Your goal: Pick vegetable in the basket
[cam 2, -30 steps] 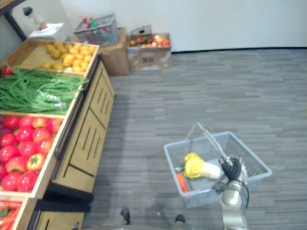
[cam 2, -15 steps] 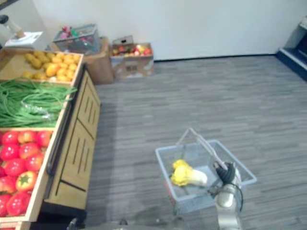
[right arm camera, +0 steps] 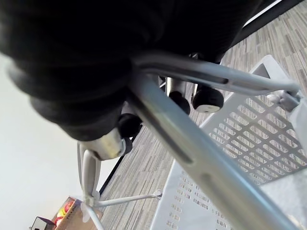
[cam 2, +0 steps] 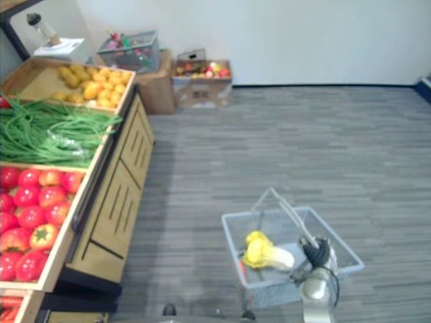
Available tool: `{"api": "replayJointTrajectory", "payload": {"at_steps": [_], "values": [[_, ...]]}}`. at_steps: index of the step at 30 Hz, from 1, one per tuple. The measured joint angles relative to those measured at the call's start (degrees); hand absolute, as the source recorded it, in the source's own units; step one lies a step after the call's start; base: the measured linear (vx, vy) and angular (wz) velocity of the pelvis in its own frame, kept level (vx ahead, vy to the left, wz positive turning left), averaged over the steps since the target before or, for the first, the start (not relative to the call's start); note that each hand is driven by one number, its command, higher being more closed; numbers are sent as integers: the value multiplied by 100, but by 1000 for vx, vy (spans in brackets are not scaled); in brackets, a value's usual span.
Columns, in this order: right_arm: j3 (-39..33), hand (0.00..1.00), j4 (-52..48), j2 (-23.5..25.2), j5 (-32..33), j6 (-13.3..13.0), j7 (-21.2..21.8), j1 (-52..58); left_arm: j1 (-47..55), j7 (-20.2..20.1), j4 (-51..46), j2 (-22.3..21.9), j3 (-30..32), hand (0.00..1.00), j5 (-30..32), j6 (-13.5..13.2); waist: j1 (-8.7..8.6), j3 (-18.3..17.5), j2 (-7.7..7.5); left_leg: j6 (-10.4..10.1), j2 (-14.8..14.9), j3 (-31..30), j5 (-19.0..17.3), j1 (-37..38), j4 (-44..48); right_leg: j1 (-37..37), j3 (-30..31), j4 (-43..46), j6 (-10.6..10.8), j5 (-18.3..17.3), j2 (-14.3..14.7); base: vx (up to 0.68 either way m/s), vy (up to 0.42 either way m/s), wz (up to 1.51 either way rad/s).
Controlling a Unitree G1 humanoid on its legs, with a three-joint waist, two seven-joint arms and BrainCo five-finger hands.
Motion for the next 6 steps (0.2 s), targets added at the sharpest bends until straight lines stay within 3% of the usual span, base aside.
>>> {"api": "replayJointTrajectory", "payload": {"at_steps": [6], "values": [[5, 100, 86, 111, -1, -5, 0, 2, -26, 0, -8, 18, 12, 0, -27, -35, -24, -26, -37, -24, -15, 19, -19, 14, 4, 43, 6, -71, 0, 1, -5, 14, -3, 0]]}}
